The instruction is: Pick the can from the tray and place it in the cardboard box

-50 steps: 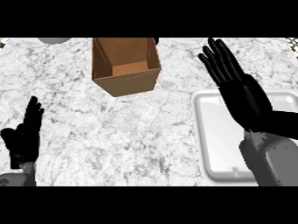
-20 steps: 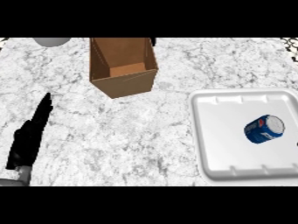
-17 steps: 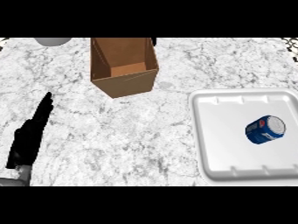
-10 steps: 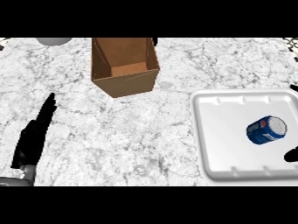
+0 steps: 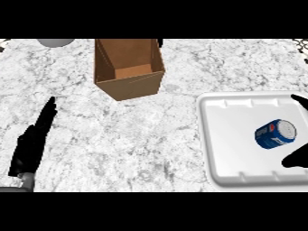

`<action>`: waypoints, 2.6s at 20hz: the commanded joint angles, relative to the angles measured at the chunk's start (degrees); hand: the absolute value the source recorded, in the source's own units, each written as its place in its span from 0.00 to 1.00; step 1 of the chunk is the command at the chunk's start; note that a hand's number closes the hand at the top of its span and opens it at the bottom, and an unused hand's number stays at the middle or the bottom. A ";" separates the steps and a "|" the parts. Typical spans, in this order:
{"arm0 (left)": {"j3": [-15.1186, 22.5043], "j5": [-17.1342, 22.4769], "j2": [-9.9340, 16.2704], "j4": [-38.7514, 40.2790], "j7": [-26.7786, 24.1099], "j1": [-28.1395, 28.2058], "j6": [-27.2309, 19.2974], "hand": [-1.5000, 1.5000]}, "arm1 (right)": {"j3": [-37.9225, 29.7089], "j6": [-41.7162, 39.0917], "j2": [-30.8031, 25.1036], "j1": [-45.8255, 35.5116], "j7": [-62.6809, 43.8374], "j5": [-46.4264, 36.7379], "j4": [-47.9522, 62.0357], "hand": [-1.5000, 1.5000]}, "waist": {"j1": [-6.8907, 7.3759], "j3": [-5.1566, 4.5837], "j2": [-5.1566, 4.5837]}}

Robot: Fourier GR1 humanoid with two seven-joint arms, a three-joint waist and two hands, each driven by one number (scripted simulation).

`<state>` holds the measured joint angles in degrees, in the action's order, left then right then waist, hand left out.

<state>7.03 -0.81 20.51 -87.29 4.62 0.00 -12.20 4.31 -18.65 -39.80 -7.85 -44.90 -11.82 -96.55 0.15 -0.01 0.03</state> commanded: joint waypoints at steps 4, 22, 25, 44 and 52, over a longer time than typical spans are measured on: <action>-3.93 -1.18 -1.19 0.53 0.10 -0.79 3.36 0.50 | -1.58 -1.96 5.38 1.60 2.18 -6.99 1.82 0.00 | -0.12 0.01 -0.01; -6.90 -7.65 -6.84 0.25 0.10 -0.49 5.73 0.50 | -7.15 -6.95 14.20 0.83 3.57 -15.08 0.87 0.00 | -0.16 0.01 0.00; -9.26 -5.61 -5.35 1.36 -0.32 -1.16 9.16 0.50 | -6.72 -5.02 14.88 1.67 8.75 -18.33 6.32 0.00 | -0.14 0.01 -0.03; -8.10 -10.34 -10.50 -0.63 -0.25 0.59 8.49 0.50 | -6.57 0.95 15.65 2.58 15.66 -30.52 7.41 1.00 | -0.35 0.00 0.04; -5.70 -10.44 -9.93 -1.75 0.50 -3.72 11.59 0.50 | 4.92 -2.22 12.80 -15.54 34.43 -34.17 15.47 1.00 | 8.98 0.31 -2.39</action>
<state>-0.48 -10.97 10.40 -88.81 5.20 -1.76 -2.31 3.25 -18.27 -25.13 -16.15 -19.53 -44.78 -82.15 4.06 0.11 -1.00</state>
